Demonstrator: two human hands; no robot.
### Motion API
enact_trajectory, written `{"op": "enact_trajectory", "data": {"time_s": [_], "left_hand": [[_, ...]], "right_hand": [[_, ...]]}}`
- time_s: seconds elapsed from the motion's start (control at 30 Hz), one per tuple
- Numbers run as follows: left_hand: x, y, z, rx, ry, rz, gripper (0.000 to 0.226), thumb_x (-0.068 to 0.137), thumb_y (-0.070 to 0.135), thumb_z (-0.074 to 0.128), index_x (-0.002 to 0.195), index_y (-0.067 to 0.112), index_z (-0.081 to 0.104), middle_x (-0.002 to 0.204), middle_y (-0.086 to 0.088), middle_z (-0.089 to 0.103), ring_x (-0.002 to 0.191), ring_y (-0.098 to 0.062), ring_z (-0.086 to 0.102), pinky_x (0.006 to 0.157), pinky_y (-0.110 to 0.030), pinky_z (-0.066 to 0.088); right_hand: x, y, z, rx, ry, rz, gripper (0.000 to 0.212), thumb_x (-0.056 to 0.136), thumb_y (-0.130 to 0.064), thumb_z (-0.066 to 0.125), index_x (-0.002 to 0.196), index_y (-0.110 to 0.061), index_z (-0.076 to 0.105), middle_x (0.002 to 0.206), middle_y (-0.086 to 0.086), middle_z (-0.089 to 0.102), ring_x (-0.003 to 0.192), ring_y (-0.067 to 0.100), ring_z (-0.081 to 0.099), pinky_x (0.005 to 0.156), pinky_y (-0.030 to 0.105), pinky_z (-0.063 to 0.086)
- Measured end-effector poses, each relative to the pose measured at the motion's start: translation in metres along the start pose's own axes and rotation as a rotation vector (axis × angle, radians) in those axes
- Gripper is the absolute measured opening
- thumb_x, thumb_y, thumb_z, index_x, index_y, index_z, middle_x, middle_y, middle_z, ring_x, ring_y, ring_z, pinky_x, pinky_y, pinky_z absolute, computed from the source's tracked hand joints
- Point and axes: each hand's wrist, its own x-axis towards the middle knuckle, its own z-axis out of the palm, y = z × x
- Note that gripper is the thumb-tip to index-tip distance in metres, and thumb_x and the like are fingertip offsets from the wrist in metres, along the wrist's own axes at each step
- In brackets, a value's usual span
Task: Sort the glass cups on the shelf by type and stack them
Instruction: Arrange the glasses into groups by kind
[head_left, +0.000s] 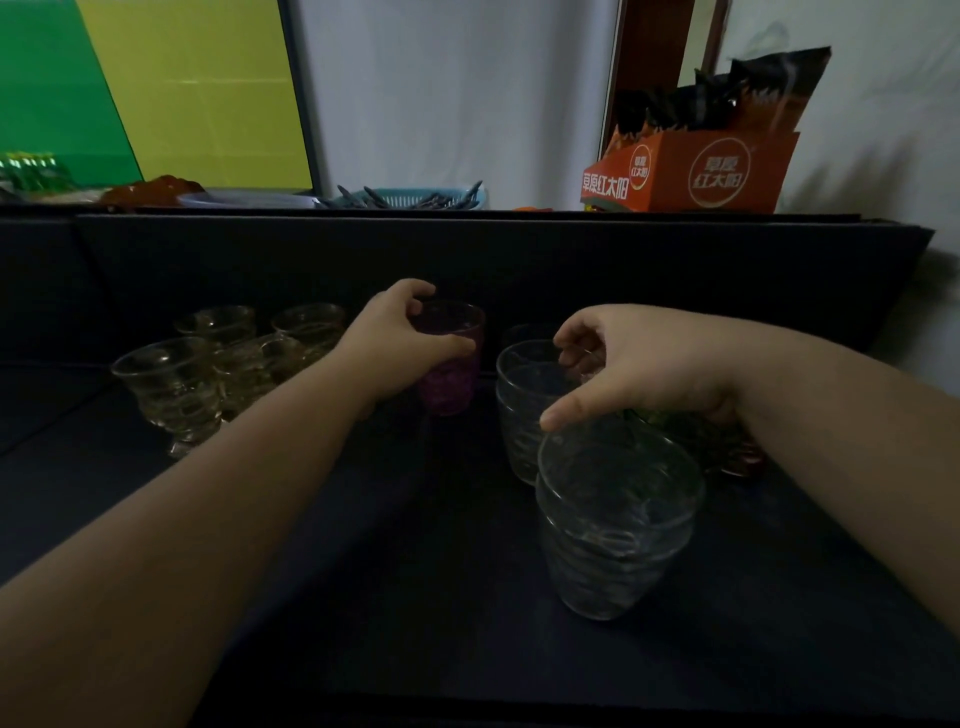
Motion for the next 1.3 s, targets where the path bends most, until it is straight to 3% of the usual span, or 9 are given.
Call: {"op": "enact_trajectory", "data": {"time_s": [0.27, 0.5, 0.7, 0.87, 1.0, 1.1, 1.2, 1.3], "left_hand": [[-0.002, -0.004, 0.006, -0.025, 0.013, -0.023, 0.089, 0.071, 0.042, 0.085, 0.146, 0.025, 0.04, 0.14, -0.003, 0.046, 0.111, -0.018, 0.057, 0.083, -0.035, 0.058], [-0.014, -0.004, -0.002, 0.101, 0.055, 0.039, 0.093, 0.072, 0.045, 0.084, 0.149, 0.024, 0.035, 0.14, -0.003, 0.05, 0.106, -0.013, 0.053, 0.065, -0.022, 0.046], [-0.046, -0.013, -0.016, 0.13, 0.065, 0.008, 0.108, 0.056, 0.064, 0.078, 0.148, 0.029, 0.035, 0.139, -0.001, 0.051, 0.113, -0.018, 0.059, 0.09, -0.04, 0.056], [-0.075, -0.012, -0.031, 0.164, 0.066, 0.028, 0.116, 0.047, 0.074, 0.068, 0.148, 0.027, 0.036, 0.136, -0.001, 0.052, 0.113, -0.016, 0.059, 0.097, -0.041, 0.053], [-0.092, -0.013, -0.033, 0.181, 0.064, 0.048, 0.103, 0.064, 0.063, 0.076, 0.15, 0.029, 0.032, 0.143, -0.001, 0.048, 0.117, -0.015, 0.056, 0.098, -0.037, 0.051], [-0.098, -0.014, -0.033, 0.163, 0.068, 0.054, 0.102, 0.067, 0.059, 0.079, 0.152, 0.032, 0.029, 0.146, -0.001, 0.046, 0.12, -0.016, 0.055, 0.099, -0.037, 0.049], [-0.102, -0.017, -0.03, 0.12, 0.07, 0.045, 0.108, 0.065, 0.056, 0.083, 0.153, 0.031, 0.027, 0.146, -0.002, 0.047, 0.122, -0.018, 0.055, 0.102, -0.04, 0.048], [-0.107, -0.018, -0.024, 0.054, 0.092, 0.031, 0.109, 0.066, 0.048, 0.086, 0.154, 0.026, 0.025, 0.145, -0.003, 0.05, 0.121, -0.018, 0.056, 0.103, -0.041, 0.048]], "right_hand": [[0.001, -0.007, -0.003, -0.129, -0.014, 0.018, 0.105, 0.059, -0.052, 0.092, 0.147, -0.021, 0.044, 0.133, -0.003, 0.061, 0.12, 0.017, 0.06, 0.106, 0.04, 0.05], [0.002, -0.016, 0.004, -0.207, 0.047, 0.009, 0.105, 0.059, -0.058, 0.09, 0.147, -0.02, 0.045, 0.13, -0.004, 0.062, 0.115, 0.018, 0.061, 0.101, 0.039, 0.053], [0.005, -0.023, 0.013, -0.201, 0.095, 0.011, 0.107, 0.06, -0.065, 0.087, 0.147, -0.017, 0.047, 0.136, 0.0, 0.061, 0.121, 0.022, 0.06, 0.101, 0.04, 0.053], [0.006, -0.026, 0.015, -0.201, 0.11, 0.009, 0.109, 0.056, -0.07, 0.084, 0.145, -0.016, 0.05, 0.131, 0.0, 0.063, 0.115, 0.021, 0.062, 0.098, 0.04, 0.054], [-0.017, -0.021, 0.003, -0.134, 0.165, 0.007, 0.098, 0.068, -0.068, 0.078, 0.147, -0.02, 0.047, 0.135, -0.001, 0.062, 0.119, 0.019, 0.06, 0.1, 0.037, 0.05], [-0.057, -0.005, -0.005, -0.011, 0.34, -0.054, 0.08, 0.078, -0.067, 0.068, 0.145, -0.028, 0.051, 0.129, -0.01, 0.064, 0.115, 0.009, 0.061, 0.095, 0.031, 0.048], [-0.106, 0.014, 0.014, 0.237, 0.49, -0.117, 0.078, 0.07, -0.083, 0.061, 0.136, -0.04, 0.057, 0.118, -0.019, 0.066, 0.108, -0.002, 0.064, 0.099, 0.033, 0.051], [-0.141, 0.024, 0.052, 0.344, 0.486, -0.128, 0.095, 0.052, -0.097, 0.059, 0.136, -0.056, 0.043, 0.13, -0.027, 0.057, 0.117, -0.008, 0.058, 0.101, 0.031, 0.049]]}}
